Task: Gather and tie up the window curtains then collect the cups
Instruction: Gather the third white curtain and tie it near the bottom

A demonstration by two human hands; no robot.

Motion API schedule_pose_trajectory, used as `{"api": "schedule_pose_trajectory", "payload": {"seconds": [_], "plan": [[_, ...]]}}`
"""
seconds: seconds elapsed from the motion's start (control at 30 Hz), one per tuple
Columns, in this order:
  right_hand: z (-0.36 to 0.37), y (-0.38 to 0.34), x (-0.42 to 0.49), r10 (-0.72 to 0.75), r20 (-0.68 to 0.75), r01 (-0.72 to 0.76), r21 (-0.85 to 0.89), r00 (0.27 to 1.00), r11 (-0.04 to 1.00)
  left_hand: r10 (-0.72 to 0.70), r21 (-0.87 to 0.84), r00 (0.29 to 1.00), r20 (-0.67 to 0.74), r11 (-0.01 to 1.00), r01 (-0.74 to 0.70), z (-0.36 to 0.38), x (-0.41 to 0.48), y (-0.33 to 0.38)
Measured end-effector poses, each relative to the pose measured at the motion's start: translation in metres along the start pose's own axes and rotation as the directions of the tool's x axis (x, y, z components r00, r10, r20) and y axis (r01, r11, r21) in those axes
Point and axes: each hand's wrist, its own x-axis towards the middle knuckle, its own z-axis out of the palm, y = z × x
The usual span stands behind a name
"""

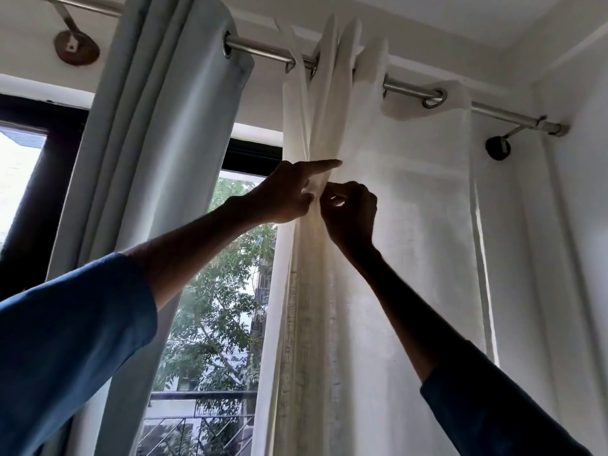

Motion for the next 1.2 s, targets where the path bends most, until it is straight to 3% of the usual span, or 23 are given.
{"api": "schedule_pose_trajectory", "payload": {"seconds": [0.43, 0.67, 0.8, 0.9, 1.03, 1.2], "plan": [[-0.020, -0.019, 0.005, -0.032, -0.020, 0.033, 0.036, 0.999, 0.999, 0.021, 0.096, 0.999, 0.046, 0.995, -0.025, 0.004, 0.009, 0.005], [-0.024, -0.016, 0.003, 0.104, 0.062, -0.115, 0.217, 0.993, 0.969, 0.015, 0.135, 0.999, 0.040, 0.991, -0.021, 0.012, 0.018, 0.012], [-0.029, -0.013, -0.001, 0.166, 0.177, -0.218, 0.342, 0.970, 0.914, -0.015, 0.146, 1.000, 0.026, 0.989, 0.011, 0.013, 0.017, 0.008], [-0.029, -0.010, -0.004, 0.225, 0.172, -0.270, 0.314, 0.959, 0.910, -0.039, 0.167, 0.999, 0.016, 0.985, 0.036, 0.014, 0.013, 0.009], [-0.027, -0.016, -0.007, 0.328, 0.170, -0.367, 0.313, 0.929, 0.876, -0.023, 0.335, 1.000, 0.001, 0.942, 0.022, 0.018, 0.006, 0.018], [-0.029, -0.023, -0.008, 0.321, 0.144, -0.351, 0.307, 0.936, 0.885, 0.064, 0.554, 0.998, -0.025, 0.831, -0.039, 0.024, 0.003, 0.028]]}}
